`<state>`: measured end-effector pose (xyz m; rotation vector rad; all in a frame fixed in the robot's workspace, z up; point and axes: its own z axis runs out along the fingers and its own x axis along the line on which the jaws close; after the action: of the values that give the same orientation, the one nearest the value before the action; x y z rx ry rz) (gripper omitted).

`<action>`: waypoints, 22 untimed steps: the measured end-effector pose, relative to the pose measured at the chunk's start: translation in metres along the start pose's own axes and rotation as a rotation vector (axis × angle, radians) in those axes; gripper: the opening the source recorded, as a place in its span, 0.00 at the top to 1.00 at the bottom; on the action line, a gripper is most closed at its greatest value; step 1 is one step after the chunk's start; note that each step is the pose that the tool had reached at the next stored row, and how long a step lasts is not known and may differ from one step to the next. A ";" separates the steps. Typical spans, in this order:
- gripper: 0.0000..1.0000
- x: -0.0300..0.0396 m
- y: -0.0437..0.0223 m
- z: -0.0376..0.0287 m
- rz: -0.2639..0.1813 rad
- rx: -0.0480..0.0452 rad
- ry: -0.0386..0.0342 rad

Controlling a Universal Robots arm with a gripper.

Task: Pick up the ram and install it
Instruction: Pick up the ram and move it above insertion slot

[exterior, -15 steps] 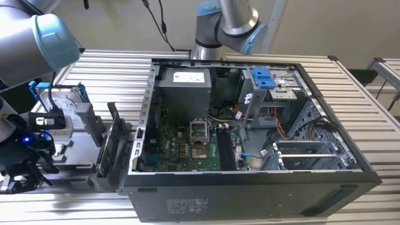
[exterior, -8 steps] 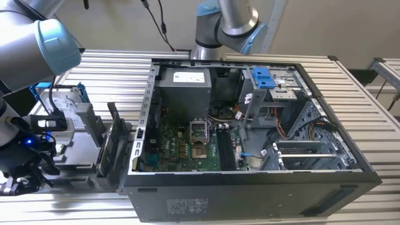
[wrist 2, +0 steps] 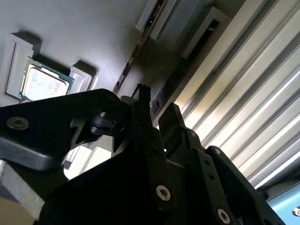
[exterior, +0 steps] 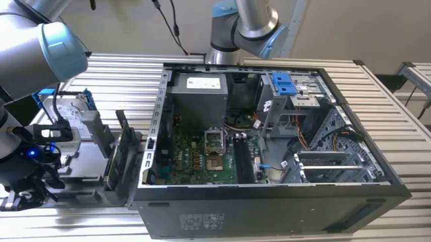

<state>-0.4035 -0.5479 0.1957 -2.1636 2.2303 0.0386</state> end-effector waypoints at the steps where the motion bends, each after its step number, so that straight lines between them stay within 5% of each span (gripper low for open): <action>1: 0.64 0.0000 0.0000 0.0000 0.000 0.0000 0.0000; 8: 0.86 0.0000 0.0000 0.0001 0.000 0.0000 0.0000; 22: 0.86 0.0000 0.0000 0.0003 0.000 0.0003 -0.0003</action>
<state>-0.4035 -0.5479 0.1955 -2.1633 2.2300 0.0386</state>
